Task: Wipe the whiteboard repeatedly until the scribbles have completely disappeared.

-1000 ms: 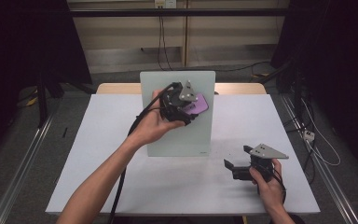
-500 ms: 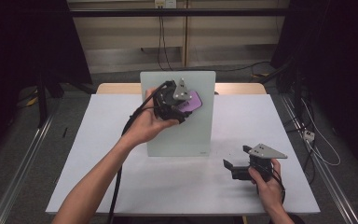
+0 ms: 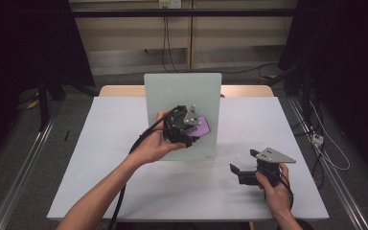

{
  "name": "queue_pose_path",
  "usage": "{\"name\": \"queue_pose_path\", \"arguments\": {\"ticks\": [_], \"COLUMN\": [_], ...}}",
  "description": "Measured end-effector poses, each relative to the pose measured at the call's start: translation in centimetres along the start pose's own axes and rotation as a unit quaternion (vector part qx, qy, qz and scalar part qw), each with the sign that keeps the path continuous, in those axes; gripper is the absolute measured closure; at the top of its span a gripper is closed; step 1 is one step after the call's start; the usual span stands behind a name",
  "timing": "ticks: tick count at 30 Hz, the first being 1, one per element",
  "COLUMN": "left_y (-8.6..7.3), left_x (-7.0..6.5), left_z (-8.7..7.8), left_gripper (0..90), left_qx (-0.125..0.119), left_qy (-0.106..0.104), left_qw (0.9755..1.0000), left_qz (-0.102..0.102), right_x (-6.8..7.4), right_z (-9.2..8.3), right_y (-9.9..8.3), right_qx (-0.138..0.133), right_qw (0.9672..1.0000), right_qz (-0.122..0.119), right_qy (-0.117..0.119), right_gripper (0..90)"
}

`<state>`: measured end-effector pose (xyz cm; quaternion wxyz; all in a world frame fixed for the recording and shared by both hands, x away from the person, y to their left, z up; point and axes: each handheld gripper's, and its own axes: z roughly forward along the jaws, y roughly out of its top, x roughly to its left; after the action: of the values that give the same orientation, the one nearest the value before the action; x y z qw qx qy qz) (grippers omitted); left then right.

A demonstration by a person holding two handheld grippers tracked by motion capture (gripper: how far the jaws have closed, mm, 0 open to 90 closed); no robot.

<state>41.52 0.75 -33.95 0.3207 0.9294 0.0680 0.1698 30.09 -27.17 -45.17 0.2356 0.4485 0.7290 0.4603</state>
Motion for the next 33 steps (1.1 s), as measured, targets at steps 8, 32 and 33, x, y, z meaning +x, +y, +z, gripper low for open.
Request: {"name": "queue_pose_path", "arguments": {"ticks": [8, 32, 33], "left_y": [-1.9, -6.9, -7.0], "left_x": [-0.8, -0.1, -0.2], "left_z": [-0.4, -3.6, -3.9], "left_gripper": [40.9, 40.8, 40.8], "left_qx": [-0.022, -0.047, -0.048], "left_qy": [-0.037, -0.032, -0.036], "left_qw": [0.9988, 0.9912, 0.9909], "left_qz": [-0.023, -0.119, -0.12], "right_x": [0.0, 0.2, 0.2], "right_z": [0.1, 0.3, 0.3], "right_y": [0.1, 0.1, 0.1], "right_qx": [0.0, 0.002, 0.002], "right_qw": [1.0, 1.0, 1.0], "right_qz": [0.003, 0.002, 0.003], "right_qy": [-0.001, -0.001, -0.001], "right_gripper": [4.6, 4.6, 4.6]}}
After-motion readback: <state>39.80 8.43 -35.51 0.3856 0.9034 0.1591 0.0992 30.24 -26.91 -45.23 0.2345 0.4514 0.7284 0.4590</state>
